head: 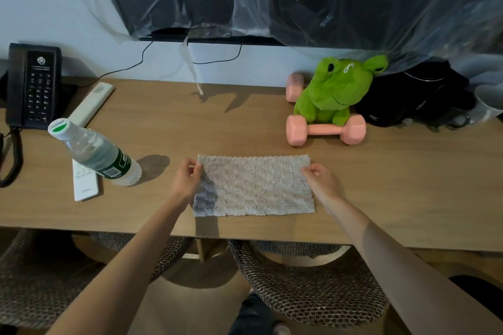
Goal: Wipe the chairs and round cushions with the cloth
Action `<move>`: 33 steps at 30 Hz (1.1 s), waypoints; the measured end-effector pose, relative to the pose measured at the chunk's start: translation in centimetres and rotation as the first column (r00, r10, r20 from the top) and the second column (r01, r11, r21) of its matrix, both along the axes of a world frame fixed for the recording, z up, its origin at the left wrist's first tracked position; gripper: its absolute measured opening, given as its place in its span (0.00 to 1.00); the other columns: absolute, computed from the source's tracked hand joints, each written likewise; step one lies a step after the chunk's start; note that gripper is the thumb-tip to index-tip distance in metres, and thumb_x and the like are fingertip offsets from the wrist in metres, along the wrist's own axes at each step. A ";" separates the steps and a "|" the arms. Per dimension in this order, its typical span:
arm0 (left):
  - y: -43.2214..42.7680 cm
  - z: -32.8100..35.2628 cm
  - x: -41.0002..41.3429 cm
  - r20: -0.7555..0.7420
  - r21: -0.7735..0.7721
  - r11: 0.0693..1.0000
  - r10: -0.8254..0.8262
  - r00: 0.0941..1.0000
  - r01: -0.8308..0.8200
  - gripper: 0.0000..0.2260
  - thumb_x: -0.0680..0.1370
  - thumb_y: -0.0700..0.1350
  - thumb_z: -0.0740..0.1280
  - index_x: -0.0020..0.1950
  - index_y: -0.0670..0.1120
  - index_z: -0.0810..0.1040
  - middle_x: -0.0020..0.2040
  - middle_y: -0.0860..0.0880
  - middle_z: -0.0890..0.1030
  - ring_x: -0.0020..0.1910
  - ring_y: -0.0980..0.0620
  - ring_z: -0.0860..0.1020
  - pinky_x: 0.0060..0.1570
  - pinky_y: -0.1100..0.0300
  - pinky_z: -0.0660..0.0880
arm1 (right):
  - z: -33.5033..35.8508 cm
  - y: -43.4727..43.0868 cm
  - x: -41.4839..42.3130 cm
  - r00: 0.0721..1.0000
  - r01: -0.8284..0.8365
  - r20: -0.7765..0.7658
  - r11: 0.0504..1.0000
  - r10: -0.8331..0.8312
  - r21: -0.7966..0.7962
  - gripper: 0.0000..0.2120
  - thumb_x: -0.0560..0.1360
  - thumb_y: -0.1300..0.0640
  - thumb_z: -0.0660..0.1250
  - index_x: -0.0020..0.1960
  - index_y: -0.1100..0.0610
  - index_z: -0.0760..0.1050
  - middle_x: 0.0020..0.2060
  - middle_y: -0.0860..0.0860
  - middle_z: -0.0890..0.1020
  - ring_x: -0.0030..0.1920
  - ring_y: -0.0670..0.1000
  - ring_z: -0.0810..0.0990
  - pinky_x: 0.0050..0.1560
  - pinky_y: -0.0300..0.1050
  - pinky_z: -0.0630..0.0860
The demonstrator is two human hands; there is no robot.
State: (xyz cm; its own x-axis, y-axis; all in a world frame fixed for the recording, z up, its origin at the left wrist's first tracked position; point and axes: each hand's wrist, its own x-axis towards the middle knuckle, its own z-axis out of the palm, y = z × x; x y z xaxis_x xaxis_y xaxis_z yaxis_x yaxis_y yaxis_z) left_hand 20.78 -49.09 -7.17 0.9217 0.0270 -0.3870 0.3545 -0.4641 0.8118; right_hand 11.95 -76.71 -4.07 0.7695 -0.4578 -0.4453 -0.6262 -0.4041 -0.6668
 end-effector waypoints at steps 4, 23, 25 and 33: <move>0.0 -0.8 0.5 -0.004 0.073 0.996 0.046 0.999 -0.046 0.07 0.83 0.44 0.58 0.49 0.42 0.70 0.42 0.46 0.77 0.41 0.49 0.75 0.34 0.61 0.71 | -1.3 -0.5 1.2 0.994 -0.088 -0.078 0.979 0.074 -0.186 0.09 0.80 0.47 0.57 0.44 0.47 0.72 0.37 0.46 0.80 0.40 0.49 0.78 0.39 0.44 0.71; -4.5 -6.0 -6.1 0.107 0.759 0.538 -0.660 0.744 0.368 0.24 0.82 0.59 0.41 0.78 0.57 0.55 0.79 0.47 0.53 0.78 0.44 0.49 0.74 0.44 0.40 | -6.7 6.1 -1.5 0.800 -0.581 -0.190 0.659 0.568 -0.478 0.29 0.75 0.36 0.33 0.75 0.39 0.33 0.75 0.45 0.32 0.75 0.52 0.28 0.72 0.51 0.27; -4.1 -6.2 -5.6 0.112 0.767 0.531 -0.662 0.741 0.359 0.25 0.81 0.61 0.43 0.78 0.58 0.55 0.79 0.46 0.52 0.78 0.44 0.48 0.74 0.45 0.40 | -6.5 6.3 -1.5 0.798 -0.591 -0.215 0.662 0.563 -0.462 0.26 0.80 0.37 0.38 0.74 0.39 0.31 0.74 0.45 0.29 0.73 0.53 0.25 0.71 0.51 0.26; -2.9 -4.7 -5.5 0.005 0.726 0.517 -0.663 0.749 0.453 0.29 0.76 0.65 0.35 0.77 0.61 0.40 0.78 0.48 0.35 0.75 0.45 0.32 0.72 0.49 0.29 | -5.2 6.7 -1.3 0.760 -0.646 -0.246 0.652 0.602 -0.397 0.27 0.82 0.39 0.45 0.76 0.39 0.36 0.76 0.46 0.34 0.76 0.53 0.31 0.74 0.52 0.33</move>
State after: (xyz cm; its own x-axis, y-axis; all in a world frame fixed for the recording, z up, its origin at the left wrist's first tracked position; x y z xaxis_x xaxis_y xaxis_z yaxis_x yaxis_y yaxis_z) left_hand 15.30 -52.00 -11.82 0.8895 -0.3875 -0.2420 -0.3377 -0.9145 0.2230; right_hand 10.64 -70.02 -9.25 0.9150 -0.0405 -0.4014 -0.1626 -0.9476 -0.2748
